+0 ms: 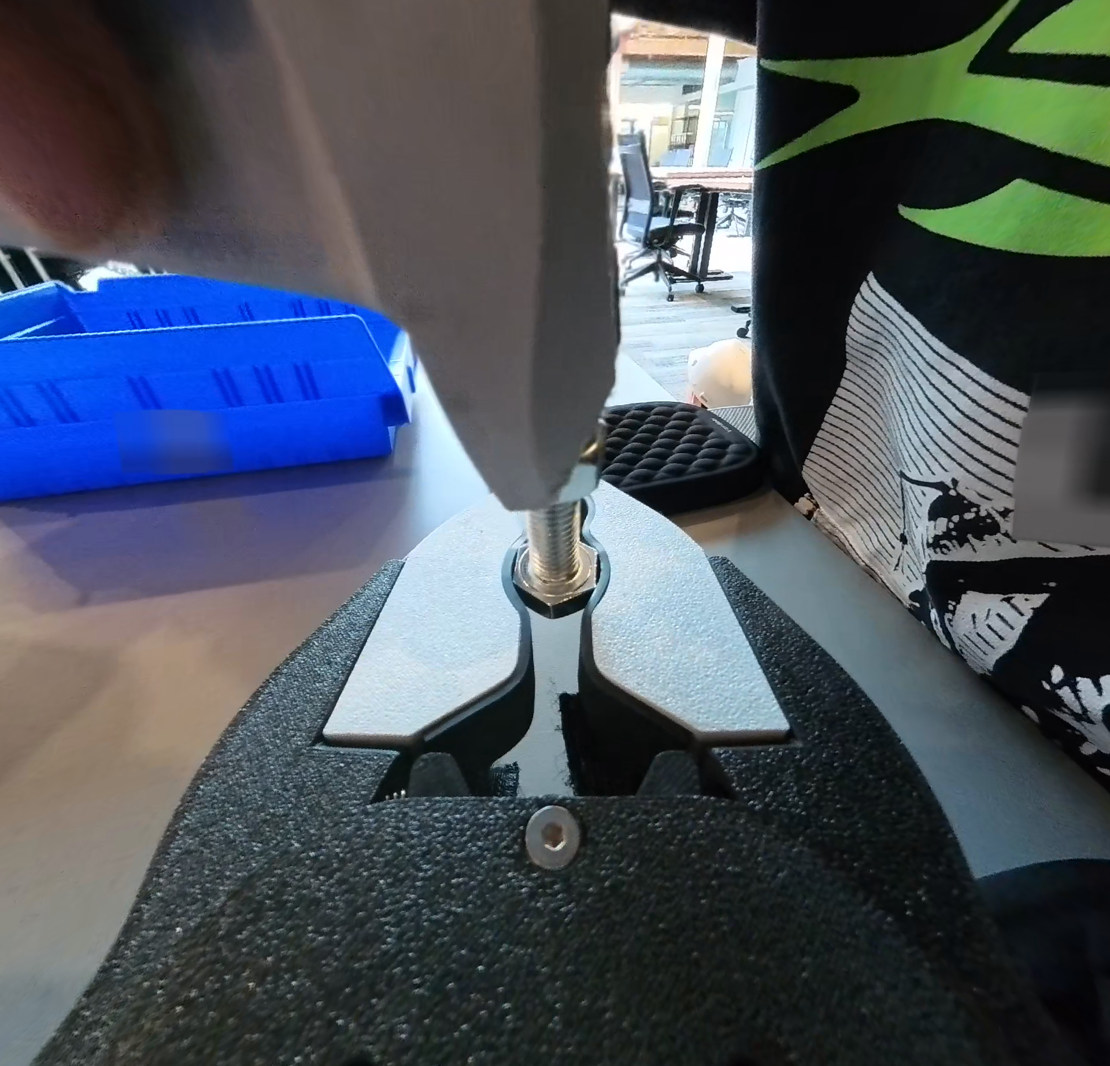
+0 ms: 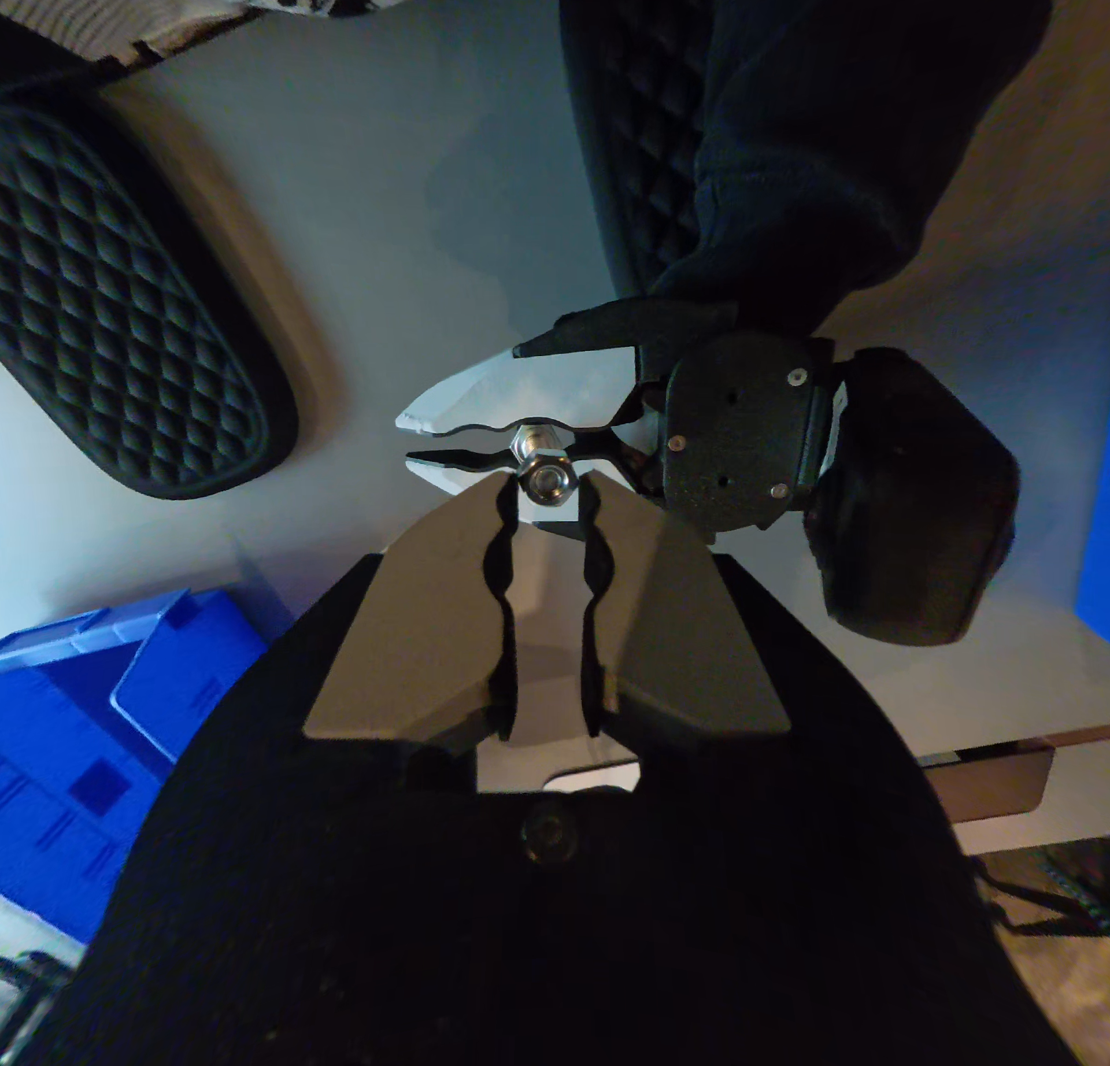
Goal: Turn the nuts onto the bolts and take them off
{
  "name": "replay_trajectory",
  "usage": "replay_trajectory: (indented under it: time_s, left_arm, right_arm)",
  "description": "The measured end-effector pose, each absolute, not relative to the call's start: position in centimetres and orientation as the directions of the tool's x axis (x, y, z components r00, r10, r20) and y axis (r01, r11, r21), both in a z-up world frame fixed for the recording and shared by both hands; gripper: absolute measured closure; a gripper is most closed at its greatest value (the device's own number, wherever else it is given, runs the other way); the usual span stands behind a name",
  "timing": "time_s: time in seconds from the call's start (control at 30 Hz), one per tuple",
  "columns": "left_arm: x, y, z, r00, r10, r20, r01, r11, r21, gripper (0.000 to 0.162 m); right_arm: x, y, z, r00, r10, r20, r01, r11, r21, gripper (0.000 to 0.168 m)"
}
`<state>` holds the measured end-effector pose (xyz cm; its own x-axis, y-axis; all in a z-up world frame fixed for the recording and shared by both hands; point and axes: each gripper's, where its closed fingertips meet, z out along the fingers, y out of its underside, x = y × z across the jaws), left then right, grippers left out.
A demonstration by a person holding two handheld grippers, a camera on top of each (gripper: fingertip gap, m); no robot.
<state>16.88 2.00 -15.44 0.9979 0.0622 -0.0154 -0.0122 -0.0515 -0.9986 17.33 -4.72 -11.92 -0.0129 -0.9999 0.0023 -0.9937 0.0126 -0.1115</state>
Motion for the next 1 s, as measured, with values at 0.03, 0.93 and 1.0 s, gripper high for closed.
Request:
replay_trajectory:
  time_s: [0.03, 0.93, 1.0]
  left_arm:
    - [16.9, 2.0, -15.4, 0.998, 0.063, -0.016, -0.012, -0.051, -0.999, 0.152]
    - [16.9, 2.1, -15.5, 0.998, 0.062, -0.016, -0.013, -0.054, -0.998, 0.152]
    - [16.9, 2.1, -15.4, 0.998, 0.062, -0.016, -0.013, -0.052, -0.999, 0.152]
  right_arm:
    - [17.3, -4.7, -11.9, -0.034, -0.999, 0.005, -0.992, 0.033, -0.119, 0.15]
    - [16.6, -4.8, -11.0, -0.511, -0.855, 0.089, -0.854, 0.493, -0.165, 0.127]
    - [16.4, -4.4, -10.9, -0.306, -0.946, 0.111, -0.949, 0.293, -0.114, 0.13]
